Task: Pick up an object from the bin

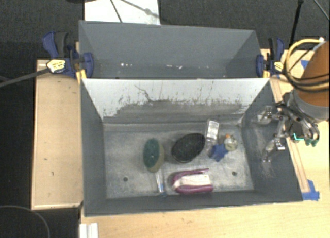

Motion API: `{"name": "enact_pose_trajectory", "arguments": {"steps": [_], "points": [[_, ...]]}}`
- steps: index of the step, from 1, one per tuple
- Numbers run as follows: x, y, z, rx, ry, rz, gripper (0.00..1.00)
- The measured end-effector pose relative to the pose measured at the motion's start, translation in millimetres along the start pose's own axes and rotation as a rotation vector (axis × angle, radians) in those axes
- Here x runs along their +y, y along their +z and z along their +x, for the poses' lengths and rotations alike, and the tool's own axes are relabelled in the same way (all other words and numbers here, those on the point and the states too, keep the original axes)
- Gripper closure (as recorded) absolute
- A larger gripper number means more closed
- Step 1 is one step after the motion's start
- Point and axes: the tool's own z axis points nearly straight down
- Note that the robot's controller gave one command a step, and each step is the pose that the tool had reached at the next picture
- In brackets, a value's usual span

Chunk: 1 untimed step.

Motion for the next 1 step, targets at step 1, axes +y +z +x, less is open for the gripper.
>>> {"name": "enact_pose_trajectory", "arguments": {"steps": [1], "points": [[54.8, 132.2, -5.0, 0.0, -0.146, -0.002, 0.0]]}}
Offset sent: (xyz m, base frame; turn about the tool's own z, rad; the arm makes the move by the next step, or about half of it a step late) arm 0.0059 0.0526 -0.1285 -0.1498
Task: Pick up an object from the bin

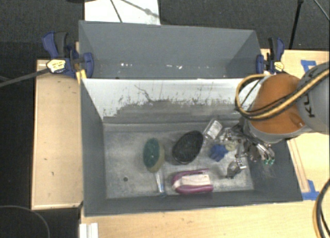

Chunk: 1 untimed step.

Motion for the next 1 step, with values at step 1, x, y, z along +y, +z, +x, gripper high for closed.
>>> {"name": "enact_pose_trajectory", "arguments": {"steps": [1], "points": [[-2.6, -4.4, -1.7, -0.007, -0.005, 0.004, 1.0]]}}
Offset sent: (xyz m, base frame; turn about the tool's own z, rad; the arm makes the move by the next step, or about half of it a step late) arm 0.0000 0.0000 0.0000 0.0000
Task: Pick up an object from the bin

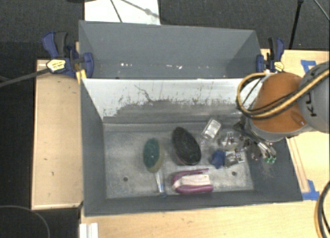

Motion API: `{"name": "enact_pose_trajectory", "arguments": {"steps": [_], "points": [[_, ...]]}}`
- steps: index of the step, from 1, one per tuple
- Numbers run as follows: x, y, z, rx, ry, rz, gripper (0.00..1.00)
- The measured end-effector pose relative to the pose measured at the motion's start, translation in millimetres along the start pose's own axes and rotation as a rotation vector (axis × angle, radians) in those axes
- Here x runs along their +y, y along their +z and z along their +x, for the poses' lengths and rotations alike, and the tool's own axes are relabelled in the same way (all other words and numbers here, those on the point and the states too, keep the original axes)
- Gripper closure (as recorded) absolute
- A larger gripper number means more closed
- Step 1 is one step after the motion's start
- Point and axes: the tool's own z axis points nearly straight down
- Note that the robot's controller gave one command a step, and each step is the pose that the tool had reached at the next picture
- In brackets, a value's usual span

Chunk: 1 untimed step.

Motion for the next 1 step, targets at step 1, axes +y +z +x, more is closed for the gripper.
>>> {"name": "enact_pose_trajectory", "arguments": {"steps": [1], "points": [[-2.5, -155.9, -3.5, -0.008, -0.127, 0.003, 1.0]]}}
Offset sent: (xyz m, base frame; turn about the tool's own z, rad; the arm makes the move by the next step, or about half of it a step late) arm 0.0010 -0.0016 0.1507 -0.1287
